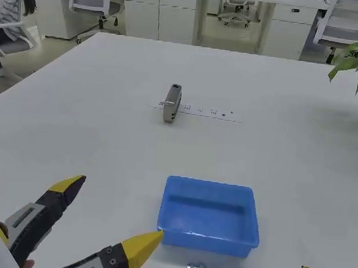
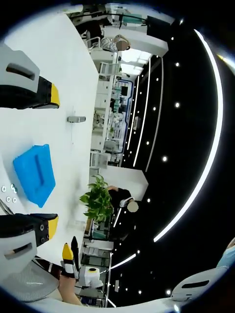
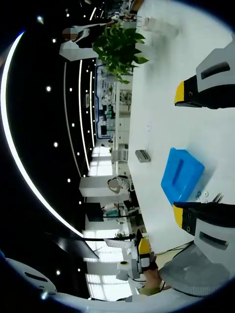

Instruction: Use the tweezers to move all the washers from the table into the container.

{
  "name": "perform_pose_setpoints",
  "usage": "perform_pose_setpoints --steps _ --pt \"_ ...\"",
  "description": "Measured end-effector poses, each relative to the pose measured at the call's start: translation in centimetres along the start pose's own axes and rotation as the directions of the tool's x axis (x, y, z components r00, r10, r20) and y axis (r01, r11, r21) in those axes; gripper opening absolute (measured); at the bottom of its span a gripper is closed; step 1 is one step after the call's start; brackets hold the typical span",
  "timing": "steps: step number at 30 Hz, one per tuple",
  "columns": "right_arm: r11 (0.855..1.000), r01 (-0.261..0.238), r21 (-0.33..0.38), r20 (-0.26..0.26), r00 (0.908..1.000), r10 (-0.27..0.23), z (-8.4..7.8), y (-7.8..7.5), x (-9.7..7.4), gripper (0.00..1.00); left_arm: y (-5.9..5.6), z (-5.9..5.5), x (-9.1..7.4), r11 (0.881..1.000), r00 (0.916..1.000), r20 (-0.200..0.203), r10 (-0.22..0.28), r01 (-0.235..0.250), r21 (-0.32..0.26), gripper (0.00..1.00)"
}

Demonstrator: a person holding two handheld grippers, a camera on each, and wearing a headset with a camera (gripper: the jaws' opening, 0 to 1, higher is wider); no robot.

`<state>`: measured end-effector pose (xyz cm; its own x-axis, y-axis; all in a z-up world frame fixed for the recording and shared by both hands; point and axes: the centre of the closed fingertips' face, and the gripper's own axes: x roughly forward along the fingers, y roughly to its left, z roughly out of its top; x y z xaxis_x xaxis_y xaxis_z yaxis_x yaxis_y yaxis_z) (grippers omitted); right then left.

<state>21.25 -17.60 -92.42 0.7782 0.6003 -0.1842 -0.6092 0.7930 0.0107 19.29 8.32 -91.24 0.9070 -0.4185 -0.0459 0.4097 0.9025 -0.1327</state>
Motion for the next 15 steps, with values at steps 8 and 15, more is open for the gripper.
perform_pose_setpoints --steps 8,15 --pt "1.000 -0.013 -0.006 -0.012 0.9998 0.013 -0.22 0.30 0.10 0.75 0.19 0.02 -0.04 1.000 1.0000 0.001 0.009 -0.009 0.000 0.89" --pt "1.000 -0.009 0.000 -0.011 0.9999 0.009 -0.23 0.15 0.06 0.75 0.14 0.00 -0.01 1.000 1.0000 -0.003 0.009 -0.009 0.005 0.89"
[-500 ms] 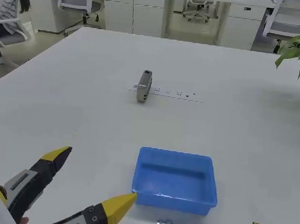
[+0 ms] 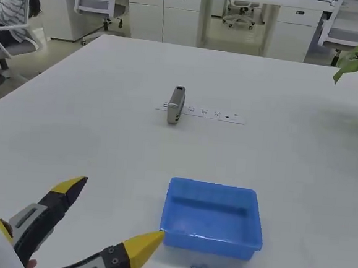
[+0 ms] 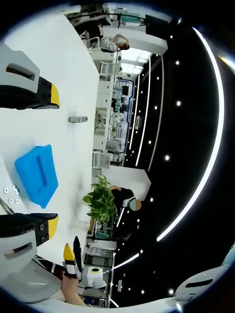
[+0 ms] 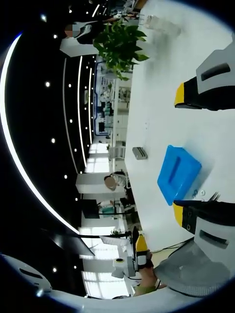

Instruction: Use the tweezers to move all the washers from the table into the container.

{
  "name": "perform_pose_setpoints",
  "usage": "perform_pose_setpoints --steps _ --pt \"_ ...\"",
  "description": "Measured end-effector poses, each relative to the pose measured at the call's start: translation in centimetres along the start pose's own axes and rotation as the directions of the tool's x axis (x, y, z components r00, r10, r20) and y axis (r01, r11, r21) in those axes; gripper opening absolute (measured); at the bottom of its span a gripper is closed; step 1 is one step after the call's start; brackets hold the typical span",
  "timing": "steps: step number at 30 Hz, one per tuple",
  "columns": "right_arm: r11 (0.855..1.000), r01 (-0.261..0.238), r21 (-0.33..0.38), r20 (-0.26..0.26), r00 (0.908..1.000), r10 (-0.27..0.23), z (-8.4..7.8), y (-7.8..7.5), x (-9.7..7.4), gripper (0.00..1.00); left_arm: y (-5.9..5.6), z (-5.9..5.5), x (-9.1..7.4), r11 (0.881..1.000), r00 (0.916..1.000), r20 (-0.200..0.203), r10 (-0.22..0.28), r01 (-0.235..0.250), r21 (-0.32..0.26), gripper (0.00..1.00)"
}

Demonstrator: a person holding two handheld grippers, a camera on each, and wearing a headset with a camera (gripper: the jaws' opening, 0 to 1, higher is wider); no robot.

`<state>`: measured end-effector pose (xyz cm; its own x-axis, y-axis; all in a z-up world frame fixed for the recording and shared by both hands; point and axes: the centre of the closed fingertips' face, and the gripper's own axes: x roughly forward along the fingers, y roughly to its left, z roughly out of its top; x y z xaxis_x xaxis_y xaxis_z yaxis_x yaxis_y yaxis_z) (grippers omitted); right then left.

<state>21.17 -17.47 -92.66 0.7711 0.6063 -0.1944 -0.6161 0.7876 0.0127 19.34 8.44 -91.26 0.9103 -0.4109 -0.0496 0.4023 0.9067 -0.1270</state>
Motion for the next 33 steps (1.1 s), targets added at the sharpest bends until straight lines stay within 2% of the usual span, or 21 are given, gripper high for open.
perform_pose_setpoints --steps 23,33 --pt "1.000 0.002 -0.002 0.001 1.0000 -0.002 -0.06 -0.15 -0.05 0.75 0.08 -0.21 -0.01 1.000 0.9999 -0.016 0.006 -0.006 -0.005 0.89" --pt "1.000 -0.001 0.000 -0.009 1.0000 0.001 -0.50 -0.45 -0.10 0.75 0.07 -0.80 0.05 1.000 0.9989 -0.046 -0.002 0.001 -0.004 0.89"
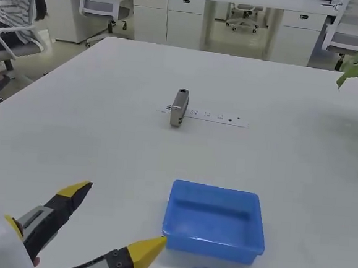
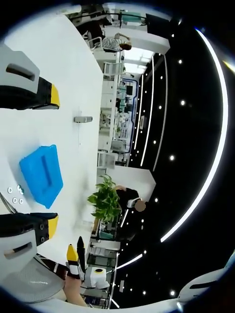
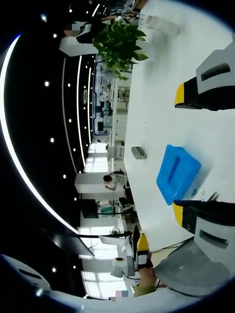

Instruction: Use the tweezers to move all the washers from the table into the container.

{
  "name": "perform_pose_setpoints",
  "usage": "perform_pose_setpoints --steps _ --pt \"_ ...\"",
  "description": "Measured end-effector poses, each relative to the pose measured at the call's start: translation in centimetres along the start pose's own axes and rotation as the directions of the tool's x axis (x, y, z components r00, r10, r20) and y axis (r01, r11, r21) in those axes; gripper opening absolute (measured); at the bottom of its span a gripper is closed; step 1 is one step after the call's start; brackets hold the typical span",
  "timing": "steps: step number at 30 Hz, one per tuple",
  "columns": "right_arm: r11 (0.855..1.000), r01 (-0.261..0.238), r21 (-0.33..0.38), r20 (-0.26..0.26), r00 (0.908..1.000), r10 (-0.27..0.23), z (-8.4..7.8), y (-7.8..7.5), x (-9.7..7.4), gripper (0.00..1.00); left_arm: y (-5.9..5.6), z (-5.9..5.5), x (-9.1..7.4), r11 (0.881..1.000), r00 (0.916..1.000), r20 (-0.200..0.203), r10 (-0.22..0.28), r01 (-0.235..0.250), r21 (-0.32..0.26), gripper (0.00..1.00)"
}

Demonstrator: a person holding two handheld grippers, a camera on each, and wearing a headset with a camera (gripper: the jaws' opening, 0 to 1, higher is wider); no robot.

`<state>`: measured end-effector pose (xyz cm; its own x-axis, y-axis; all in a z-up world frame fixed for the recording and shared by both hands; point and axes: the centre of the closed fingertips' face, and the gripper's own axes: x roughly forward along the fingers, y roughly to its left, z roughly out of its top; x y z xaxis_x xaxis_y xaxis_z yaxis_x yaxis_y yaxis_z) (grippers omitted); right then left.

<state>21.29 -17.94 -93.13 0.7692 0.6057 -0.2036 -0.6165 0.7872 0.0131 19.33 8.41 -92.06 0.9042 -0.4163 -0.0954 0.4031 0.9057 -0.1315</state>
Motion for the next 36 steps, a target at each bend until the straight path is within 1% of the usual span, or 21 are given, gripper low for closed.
perform_pose_setpoints --steps 7,13,15,18,20,21,22,23,24,25,26,27,28,29,30,31,32,33,34,35,36 --pt "1.000 -0.003 -0.020 -0.003 1.0000 0.003 0.3 0.5 0.2 0.75 0.3 -0.4 0.0 1.000 0.9998 -0.020 0.005 -0.005 -0.009 0.88" --pt "0.999 0.041 -0.023 -0.004 0.9991 -0.041 0.2 -0.4 0.0 0.76 -0.1 -0.8 0.1 1.000 0.9989 -0.043 -0.020 0.020 0.000 0.88" --pt "0.999 0.050 -0.021 -0.004 0.9988 -0.050 0.2 -0.6 -0.1 0.76 0.0 -1.0 0.1 1.000 0.9986 -0.051 -0.018 0.018 0.009 0.88" --pt "0.999 0.049 -0.014 -0.002 0.9988 -0.049 0.1 -0.8 -0.1 0.76 0.1 -1.0 0.0 1.000 0.9985 -0.054 -0.012 0.013 0.009 0.87" --pt "0.999 0.043 -0.011 -0.024 0.9988 -0.044 -0.1 -0.6 -0.1 0.78 0.1 -1.2 0.0 1.000 0.9981 -0.061 -0.013 0.014 0.010 0.88" --pt "0.999 0.038 -0.011 -0.035 0.9986 -0.039 -0.3 -0.4 0.0 0.79 0.0 -1.3 0.0 1.000 0.9976 -0.068 -0.015 0.016 0.011 0.88" --pt "0.999 0.037 -0.009 -0.057 0.9977 -0.038 -0.5 -0.4 0.0 0.79 -0.2 -1.6 0.1 0.999 0.9956 -0.090 -0.026 0.028 0.017 0.88" --pt "0.999 0.036 -0.012 -0.061 0.9975 -0.037 -0.5 -0.4 0.1 0.80 -0.3 -2.0 0.1 0.999 0.9930 -0.112 -0.037 0.040 0.022 0.88" --pt "0.999 0.031 -0.013 -0.078 0.9965 -0.032 -0.6 -0.4 0.1 0.80 -0.5 -2.7 0.0 0.997 0.9856 -0.161 -0.053 0.060 0.040 0.88" --pt "1.000 0.027 -0.007 -0.098 0.9948 -0.028 -0.8 -0.4 0.0 0.80 -0.7 -3.1 0.0 0.996 0.9801 -0.188 -0.064 0.073 0.045 0.87" --pt "1.000 0.017 -0.009 -0.119 0.9927 -0.018 -0.9 -0.3 0.0 0.80 -1.1 -3.7 0.0 0.993 0.9691 -0.232 -0.085 0.100 0.057 0.85" --pt "1.000 0.011 -0.011 -0.137 0.9905 -0.013 -1.1 -0.3 0.0 0.77 -1.3 -4.1 -0.1 0.991 0.9620 -0.256 -0.094 0.115 0.068 0.83" --pt "1.000 0.002 -0.012 -0.152 0.9883 -0.004 -1.3 -0.1 0.0 0.75 -1.8 -4.4 -0.1 0.987 0.9523 -0.281 -0.119 0.144 0.072 0.79" --pt "1.000 -0.009 -0.012 -0.171 0.9852 0.007 -1.4 0.1 0.1 0.72 -2.4 -5.0 -0.2 0.981 0.9338 -0.322 -0.156 0.186 0.064 0.74" --pt "1.000 -0.019 -0.005 -0.176 0.9843 0.018 -1.4 0.4 0.2 0.67 -2.8 -5.3 -0.2 0.976 0.9224 -0.343 -0.178 0.210 0.058 0.72" --pt "0.999 -0.045 -0.008 -0.175 0.9837 0.043 -1.3 0.9 0.4 0.64 -3.3 -5.5 -0.2 0.971 0.9140 -0.354 -0.199 0.232 0.054 0.71" --pt "0.997 -0.079 -0.014 -0.180 0.9809 0.075 -1.3 1.5 0.7 0.56 -3.9 -5.8 -0.3 0.962 0.8962 -0.377 -0.233 0.269 0.044 0.66" --pt "0.994 -0.110 -0.023 -0.203 0.9737 0.103 -1.5 2.2 0.9 0.50 -4.2 -6.3 -0.4 0.949 0.8707 -0.420 -0.256 0.310 0.064 0.61" --pt "0.991 -0.132 -0.038 -0.205 0.9712 0.122 -1.5 2.6 1.2 0.44 -4.3 -6.6 -0.4 0.940 0.8569 -0.444 -0.262 0.330 0.082 0.56" --pt "0.986 -0.159 -0.058 -0.222 0.9645 0.143 -1.8 3.3 1.5 0.40 -4.8 -7.0 -0.4 0.923 0.8289 -0.473 -0.299 0.377 0.078 0.50" --pt "0.982 -0.179 -0.064 -0.236 0.9586 0.159 -2.0 3.7 1.8 0.38 -5.2 -7.3 -0.5 0.911 0.8066 -0.493 -0.326 0.407 0.063 0.47"
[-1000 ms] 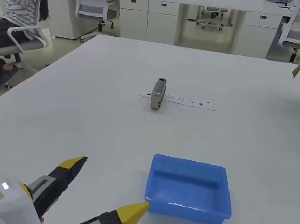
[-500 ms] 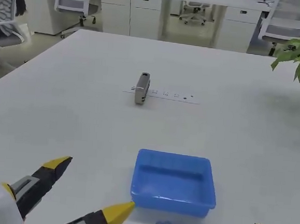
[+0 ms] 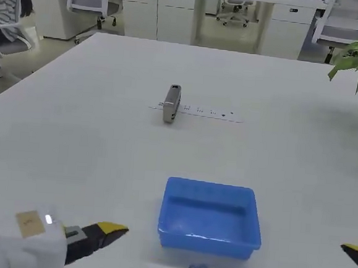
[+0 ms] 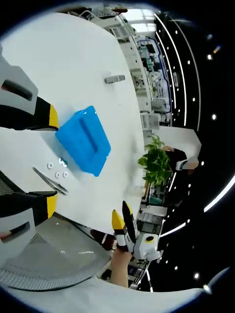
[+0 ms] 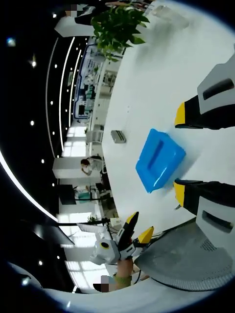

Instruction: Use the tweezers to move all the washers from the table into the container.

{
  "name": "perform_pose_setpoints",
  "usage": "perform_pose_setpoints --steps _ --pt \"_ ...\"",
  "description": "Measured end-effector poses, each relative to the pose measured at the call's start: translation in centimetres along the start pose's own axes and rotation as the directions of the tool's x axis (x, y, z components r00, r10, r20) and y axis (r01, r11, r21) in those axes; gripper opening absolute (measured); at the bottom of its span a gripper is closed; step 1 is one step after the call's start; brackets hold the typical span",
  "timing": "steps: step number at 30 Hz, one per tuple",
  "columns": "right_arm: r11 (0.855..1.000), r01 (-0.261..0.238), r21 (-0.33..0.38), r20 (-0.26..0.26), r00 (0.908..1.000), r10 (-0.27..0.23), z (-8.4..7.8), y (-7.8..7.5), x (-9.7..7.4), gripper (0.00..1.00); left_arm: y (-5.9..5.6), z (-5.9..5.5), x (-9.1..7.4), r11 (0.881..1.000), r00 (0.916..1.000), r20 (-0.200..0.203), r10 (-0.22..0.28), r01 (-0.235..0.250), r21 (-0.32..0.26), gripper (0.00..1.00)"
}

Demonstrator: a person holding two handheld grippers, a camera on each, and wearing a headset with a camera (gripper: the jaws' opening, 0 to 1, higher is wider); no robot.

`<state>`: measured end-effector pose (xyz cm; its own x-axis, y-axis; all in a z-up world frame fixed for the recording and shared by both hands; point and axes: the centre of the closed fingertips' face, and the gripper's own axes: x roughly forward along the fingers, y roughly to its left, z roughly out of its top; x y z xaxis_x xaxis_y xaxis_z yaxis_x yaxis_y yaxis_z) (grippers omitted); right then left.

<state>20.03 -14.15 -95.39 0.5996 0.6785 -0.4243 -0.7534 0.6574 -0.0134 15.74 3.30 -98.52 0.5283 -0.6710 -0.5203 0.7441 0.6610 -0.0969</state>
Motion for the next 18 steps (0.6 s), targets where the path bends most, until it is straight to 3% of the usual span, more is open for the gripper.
perform_pose_setpoints --steps 2,4,5,7,8,9,13,18 --pt "0.999 -0.048 -0.018 -0.021 0.9987 0.047 -0.3 1.0 0.9 0.34 -0.3 -0.5 0.6 0.999 0.9975 -0.049 -0.050 0.051 0.012 0.39" --pt "0.997 -0.072 -0.026 -0.037 0.9968 0.071 -0.5 1.7 1.6 0.31 -0.5 -1.4 1.1 0.995 0.9897 -0.119 -0.079 0.085 0.045 0.34" --pt "0.995 -0.089 -0.034 -0.047 0.9950 0.088 -0.6 2.0 1.9 0.30 -0.6 -2.1 1.5 0.992 0.9819 -0.164 -0.095 0.107 0.067 0.34" --pt "0.994 -0.102 -0.040 -0.057 0.9934 0.099 -0.7 2.4 2.4 0.29 -0.7 -2.9 2.1 0.987 0.9709 -0.214 -0.108 0.131 0.096 0.32" --pt "0.992 -0.116 -0.039 -0.064 0.9915 0.113 -0.8 2.7 2.7 0.28 -1.0 -3.5 2.5 0.981 0.9590 -0.252 -0.130 0.161 0.105 0.31" --pt "0.991 -0.124 -0.041 -0.067 0.9903 0.121 -1.0 2.8 2.9 0.27 -1.1 -3.8 2.8 0.979 0.9527 -0.270 -0.138 0.173 0.108 0.30" --pt "0.987 -0.154 -0.050 -0.121 0.9816 0.147 -2.1 3.5 3.9 0.24 -1.9 -5.6 4.0 0.962 0.9095 -0.363 -0.204 0.255 0.100 0.29" --pt "0.983 -0.179 -0.037 -0.169 0.9707 0.171 -3.4 4.2 4.8 0.24 -1.7 -6.9 5.1 0.942 0.8752 -0.447 -0.186 0.288 0.171 0.21"
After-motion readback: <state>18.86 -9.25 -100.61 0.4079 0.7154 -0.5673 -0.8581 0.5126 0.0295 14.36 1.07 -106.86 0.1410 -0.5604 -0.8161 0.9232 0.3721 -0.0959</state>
